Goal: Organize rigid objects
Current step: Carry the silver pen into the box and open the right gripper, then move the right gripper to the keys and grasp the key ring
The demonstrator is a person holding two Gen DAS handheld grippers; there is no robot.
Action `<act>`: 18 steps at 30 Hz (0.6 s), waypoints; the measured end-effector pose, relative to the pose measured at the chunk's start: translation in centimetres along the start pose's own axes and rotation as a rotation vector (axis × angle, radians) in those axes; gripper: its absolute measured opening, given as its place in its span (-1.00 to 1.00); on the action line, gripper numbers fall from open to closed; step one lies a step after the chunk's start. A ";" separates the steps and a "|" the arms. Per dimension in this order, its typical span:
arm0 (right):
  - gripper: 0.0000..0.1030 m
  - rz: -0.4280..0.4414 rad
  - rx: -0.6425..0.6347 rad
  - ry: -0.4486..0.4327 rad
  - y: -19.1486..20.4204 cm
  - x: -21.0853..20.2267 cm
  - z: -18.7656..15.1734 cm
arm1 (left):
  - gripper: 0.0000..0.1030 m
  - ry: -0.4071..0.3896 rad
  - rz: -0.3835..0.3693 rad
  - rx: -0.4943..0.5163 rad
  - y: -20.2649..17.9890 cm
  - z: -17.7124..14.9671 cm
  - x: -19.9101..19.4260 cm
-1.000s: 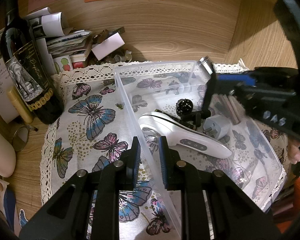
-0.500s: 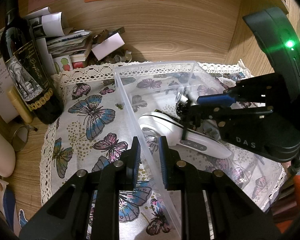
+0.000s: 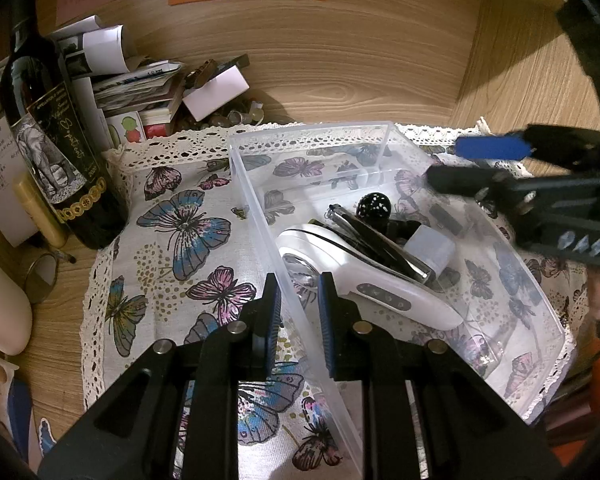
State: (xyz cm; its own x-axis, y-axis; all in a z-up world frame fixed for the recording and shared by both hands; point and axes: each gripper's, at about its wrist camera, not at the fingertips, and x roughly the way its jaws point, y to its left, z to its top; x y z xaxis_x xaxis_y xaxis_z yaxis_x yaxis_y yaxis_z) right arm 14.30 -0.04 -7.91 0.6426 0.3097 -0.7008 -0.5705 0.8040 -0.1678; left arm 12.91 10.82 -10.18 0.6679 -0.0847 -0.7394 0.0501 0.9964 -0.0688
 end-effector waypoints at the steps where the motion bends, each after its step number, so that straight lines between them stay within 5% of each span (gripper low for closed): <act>1: -0.06 -0.010 0.010 -0.016 -0.4 -0.5 0.0 | -0.64 0.000 -0.001 0.000 0.0 -0.1 0.0; 11: 0.10 -0.130 0.163 -0.066 -6.1 -3.3 -2.0 | -0.64 -0.001 0.000 0.000 0.0 0.0 0.0; 18: 0.10 -0.167 0.251 0.051 -9.1 -0.3 -5.5 | -0.64 -0.001 0.001 0.002 0.0 -0.1 0.0</act>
State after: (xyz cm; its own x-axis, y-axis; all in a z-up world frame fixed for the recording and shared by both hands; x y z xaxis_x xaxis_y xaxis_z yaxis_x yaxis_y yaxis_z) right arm 16.51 -10.27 -10.04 0.6864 0.1418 -0.7132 -0.3106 0.9440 -0.1112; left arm 12.88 10.81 -10.22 0.6685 -0.0832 -0.7390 0.0507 0.9965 -0.0664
